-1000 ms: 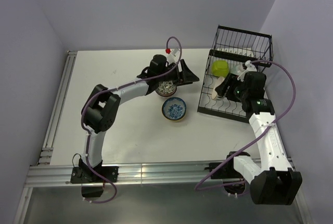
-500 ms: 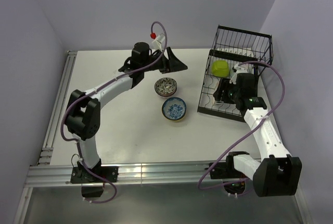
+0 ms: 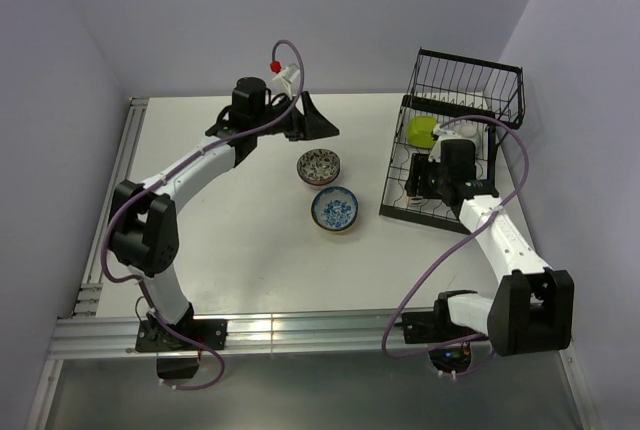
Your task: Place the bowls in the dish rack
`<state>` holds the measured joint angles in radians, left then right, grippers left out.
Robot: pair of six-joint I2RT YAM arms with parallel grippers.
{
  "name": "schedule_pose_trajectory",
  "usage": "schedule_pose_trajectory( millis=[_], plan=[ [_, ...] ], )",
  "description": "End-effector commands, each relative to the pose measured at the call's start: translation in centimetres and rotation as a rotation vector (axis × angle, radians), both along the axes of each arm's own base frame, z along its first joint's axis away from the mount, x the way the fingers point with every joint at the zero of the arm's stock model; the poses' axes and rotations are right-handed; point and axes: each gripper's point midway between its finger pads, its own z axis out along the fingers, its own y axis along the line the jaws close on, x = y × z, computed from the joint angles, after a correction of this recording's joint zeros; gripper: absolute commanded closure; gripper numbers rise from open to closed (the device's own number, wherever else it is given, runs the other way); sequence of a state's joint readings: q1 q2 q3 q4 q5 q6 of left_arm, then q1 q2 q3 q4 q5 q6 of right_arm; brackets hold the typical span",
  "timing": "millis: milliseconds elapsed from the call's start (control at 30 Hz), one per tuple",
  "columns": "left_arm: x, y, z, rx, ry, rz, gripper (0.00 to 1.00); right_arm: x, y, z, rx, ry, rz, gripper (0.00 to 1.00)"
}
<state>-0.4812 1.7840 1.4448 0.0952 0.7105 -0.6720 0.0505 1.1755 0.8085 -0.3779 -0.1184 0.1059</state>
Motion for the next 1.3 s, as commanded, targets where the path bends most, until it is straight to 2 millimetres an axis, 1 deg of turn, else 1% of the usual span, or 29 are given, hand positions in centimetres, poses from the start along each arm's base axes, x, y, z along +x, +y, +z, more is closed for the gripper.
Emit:
schedule_pose_trajectory(
  millis=[0, 100, 267, 467, 633, 667, 833, 967, 1000, 1033, 1100, 1133, 1200, 1233, 1267],
  plan=[
    [-0.1, 2.6, 2.3, 0.002, -0.076, 0.014, 0.21, 2.2, 0.0, 1.6, -0.040, -0.106, 0.014, 1.00],
    [0.1, 3.5, 2.2, 0.010, -0.078, 0.022, 0.21, 2.3, 0.2, 1.3, -0.065, -0.103, 0.031, 1.00],
    [0.4, 4.5, 2.0, 0.015, -0.074, 0.041, 0.21, 2.7, 0.2, 0.5, -0.095, -0.079, 0.039, 1.00],
    [0.7, 5.5, 2.0, 0.019, -0.074, 0.056, 0.21, 3.0, 0.3, -0.1, -0.130, -0.059, 0.037, 1.00],
    [0.8, 6.0, 1.6, 0.027, -0.068, 0.060, 0.21, 3.2, 1.0, -0.5, -0.127, -0.042, 0.052, 1.00],
    [0.8, 6.1, 1.5, 0.029, -0.067, 0.061, 0.20, 3.3, 0.7, -0.5, -0.146, -0.040, 0.038, 1.00],
    [0.9, 6.8, 1.2, 0.043, -0.069, 0.071, 0.19, 3.4, 1.3, -1.2, -0.168, -0.007, 0.060, 1.00],
    [1.0, 7.3, 0.9, 0.055, -0.074, 0.081, 0.15, 3.5, 1.6, -1.8, -0.180, 0.036, 0.061, 1.00],
    [0.9, 7.4, 1.1, 0.056, -0.084, 0.080, 0.14, 3.5, 1.6, -1.9, -0.178, 0.044, 0.056, 0.97],
    [0.9, 7.5, 1.1, 0.058, -0.087, 0.082, 0.14, 3.4, 1.5, -2.1, -0.183, 0.051, 0.052, 0.89],
    [0.6, 7.8, 0.5, 0.076, -0.074, 0.085, 0.13, 3.5, 1.5, -2.0, -0.183, 0.051, 0.041, 0.81],
    [0.6, 7.8, 0.5, 0.079, -0.074, 0.084, 0.12, 3.5, 1.4, -1.9, -0.185, 0.051, 0.039, 0.68],
    [0.5, 8.1, 0.2, 0.089, -0.075, 0.090, 0.12, 3.5, 1.4, -1.6, -0.181, 0.044, 0.033, 0.56],
    [0.5, 8.1, 0.2, 0.092, -0.077, 0.092, 0.12, 3.5, 1.5, -1.5, -0.179, 0.041, 0.033, 0.44],
    [0.4, 8.2, -0.1, 0.098, -0.072, 0.094, 0.12, 3.5, 1.5, -1.4, -0.176, 0.040, 0.034, 0.39]
  ],
)
